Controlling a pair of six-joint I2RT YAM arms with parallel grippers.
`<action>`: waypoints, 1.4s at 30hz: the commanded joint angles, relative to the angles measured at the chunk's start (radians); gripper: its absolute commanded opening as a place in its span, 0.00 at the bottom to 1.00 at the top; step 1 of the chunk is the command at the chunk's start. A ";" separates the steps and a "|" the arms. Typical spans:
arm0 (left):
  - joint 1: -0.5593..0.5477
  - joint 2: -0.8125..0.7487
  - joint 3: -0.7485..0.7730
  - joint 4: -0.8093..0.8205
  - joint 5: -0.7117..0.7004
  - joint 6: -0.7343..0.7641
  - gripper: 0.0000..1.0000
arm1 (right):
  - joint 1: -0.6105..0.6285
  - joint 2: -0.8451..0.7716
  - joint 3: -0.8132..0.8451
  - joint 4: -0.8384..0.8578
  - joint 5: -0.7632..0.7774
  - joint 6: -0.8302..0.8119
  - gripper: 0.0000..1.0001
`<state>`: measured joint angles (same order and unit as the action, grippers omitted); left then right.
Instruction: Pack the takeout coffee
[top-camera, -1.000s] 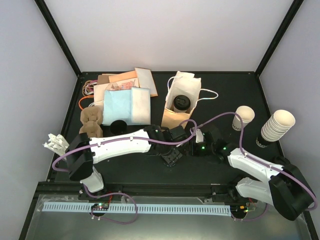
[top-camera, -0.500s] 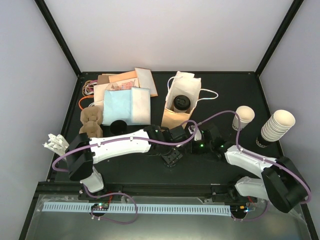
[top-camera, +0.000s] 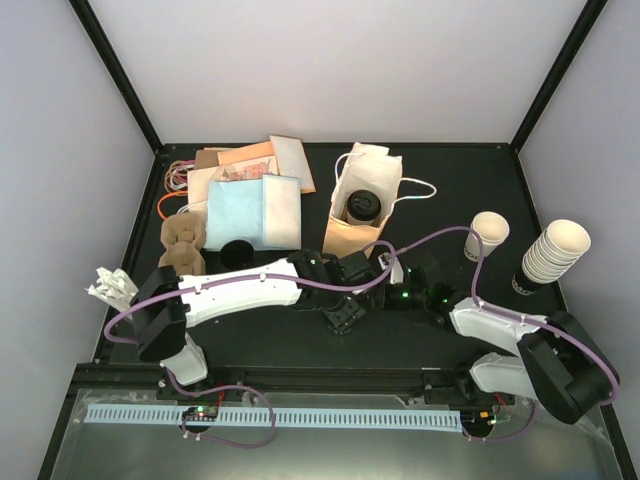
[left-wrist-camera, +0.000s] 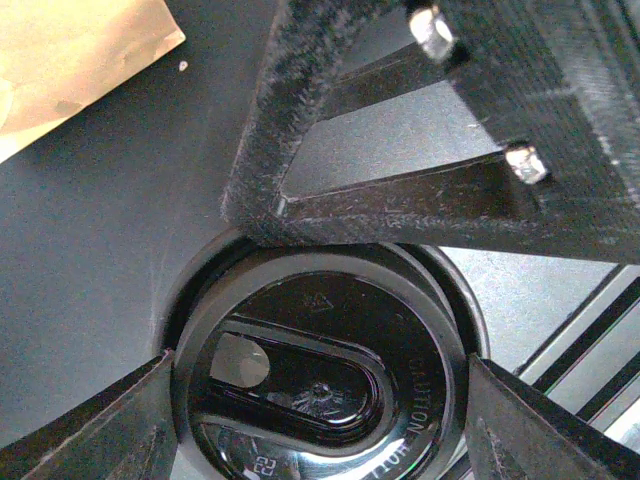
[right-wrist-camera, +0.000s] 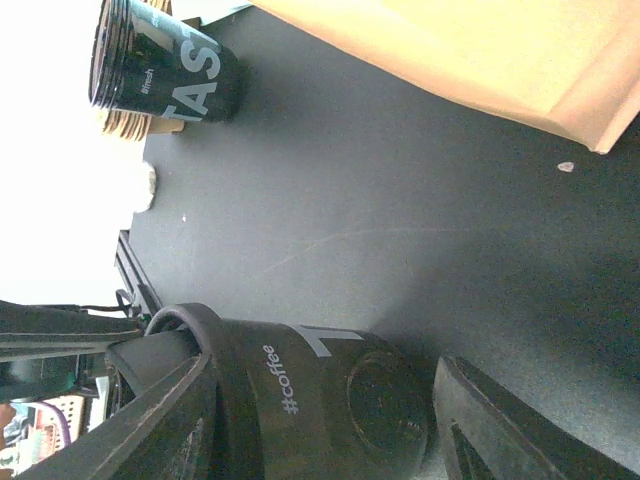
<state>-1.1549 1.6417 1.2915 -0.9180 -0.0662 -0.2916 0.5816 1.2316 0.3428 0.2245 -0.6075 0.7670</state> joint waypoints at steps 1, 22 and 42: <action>0.000 0.011 -0.018 0.020 0.042 0.009 0.74 | 0.004 -0.028 -0.022 -0.206 0.073 -0.036 0.63; 0.006 0.009 0.023 0.003 0.026 0.000 0.91 | -0.025 -0.371 0.190 -0.595 0.318 -0.167 0.81; 0.048 -0.273 0.127 -0.086 -0.083 -0.106 0.99 | 0.008 -0.416 0.344 -0.885 0.389 -0.309 0.90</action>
<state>-1.1412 1.5063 1.4189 -0.9890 -0.0879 -0.3389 0.5667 0.8356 0.6125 -0.5262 -0.2924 0.5137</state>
